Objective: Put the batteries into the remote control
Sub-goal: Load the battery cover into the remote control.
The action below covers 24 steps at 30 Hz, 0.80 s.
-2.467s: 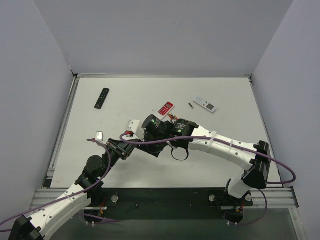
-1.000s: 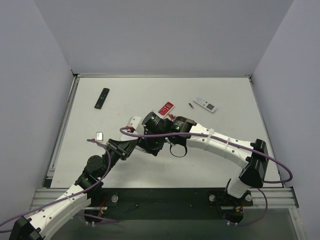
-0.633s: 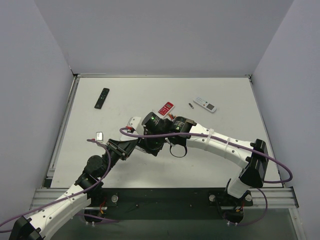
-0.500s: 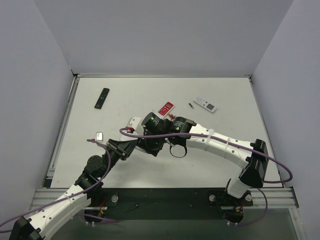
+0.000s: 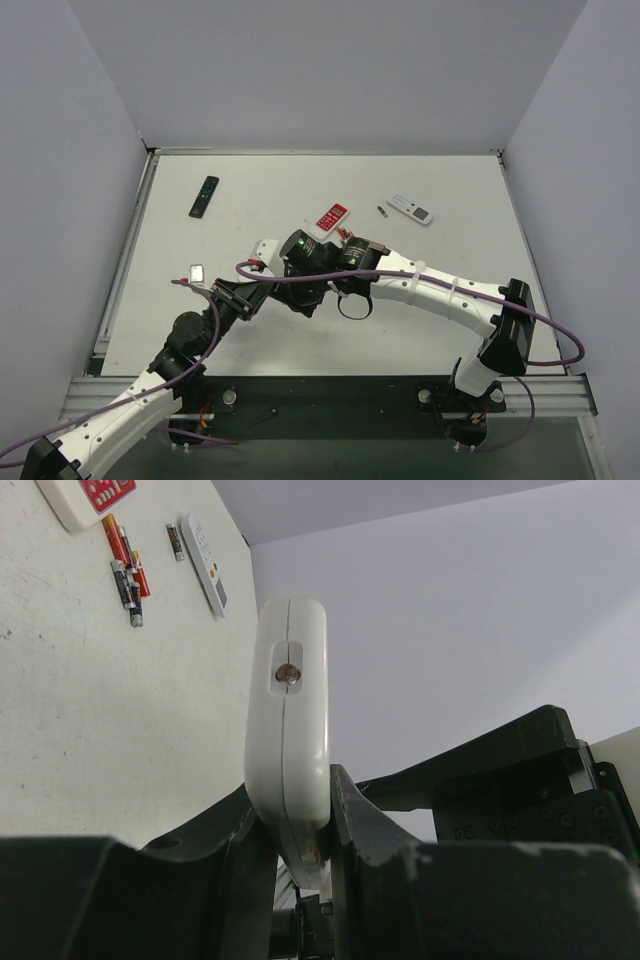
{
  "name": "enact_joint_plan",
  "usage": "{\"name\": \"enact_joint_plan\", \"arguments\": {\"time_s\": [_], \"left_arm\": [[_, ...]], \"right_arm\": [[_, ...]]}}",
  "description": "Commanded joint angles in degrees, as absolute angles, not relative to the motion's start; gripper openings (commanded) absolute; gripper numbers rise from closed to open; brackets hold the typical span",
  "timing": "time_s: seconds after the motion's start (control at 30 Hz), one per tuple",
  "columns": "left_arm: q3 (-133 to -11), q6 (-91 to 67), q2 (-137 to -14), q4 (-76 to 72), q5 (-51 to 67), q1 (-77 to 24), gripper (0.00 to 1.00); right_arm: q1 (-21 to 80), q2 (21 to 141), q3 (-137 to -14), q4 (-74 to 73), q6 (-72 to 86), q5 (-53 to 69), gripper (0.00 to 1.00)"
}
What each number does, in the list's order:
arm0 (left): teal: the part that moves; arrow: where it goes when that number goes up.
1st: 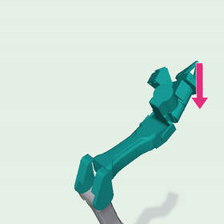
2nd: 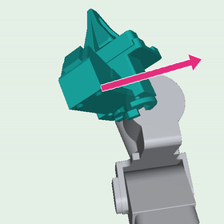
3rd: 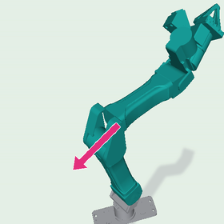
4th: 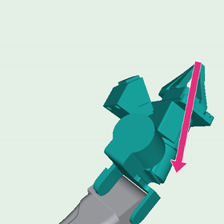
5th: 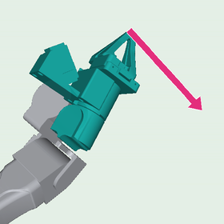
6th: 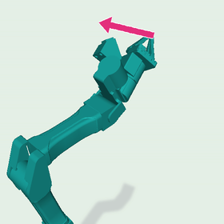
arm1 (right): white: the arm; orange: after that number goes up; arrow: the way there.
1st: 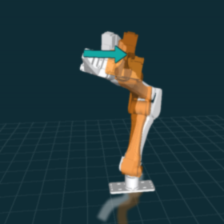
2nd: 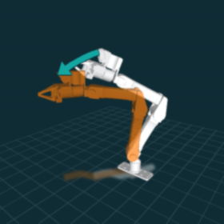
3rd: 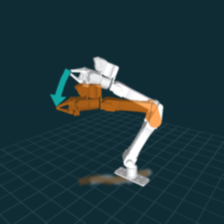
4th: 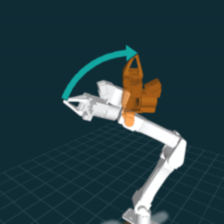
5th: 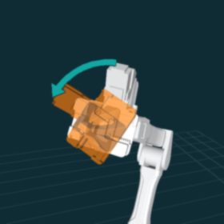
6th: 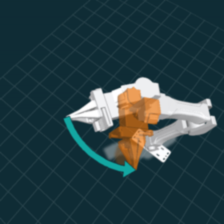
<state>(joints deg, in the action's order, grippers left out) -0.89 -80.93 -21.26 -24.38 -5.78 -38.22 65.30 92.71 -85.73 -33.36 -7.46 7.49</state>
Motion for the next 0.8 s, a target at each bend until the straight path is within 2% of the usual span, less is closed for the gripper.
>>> {"name": "enact_joint_plan", "arguments": {"time_s": [0.0, 0.77], "left_arm": [[7.47, -80.24, -20.04, -25.93, -6.24, -38.32, 0.0], [7.56, -80.16, -20.3, -27.16, -5.36, -38.32, 0.0]], "right_arm": [[65.22, 93.6, -87.98, -34.89, -6.33, 4.66, 0.11], [64.6, 93.87, -88.77, -34.37, -5.98, 5.27, 0.1]]}}
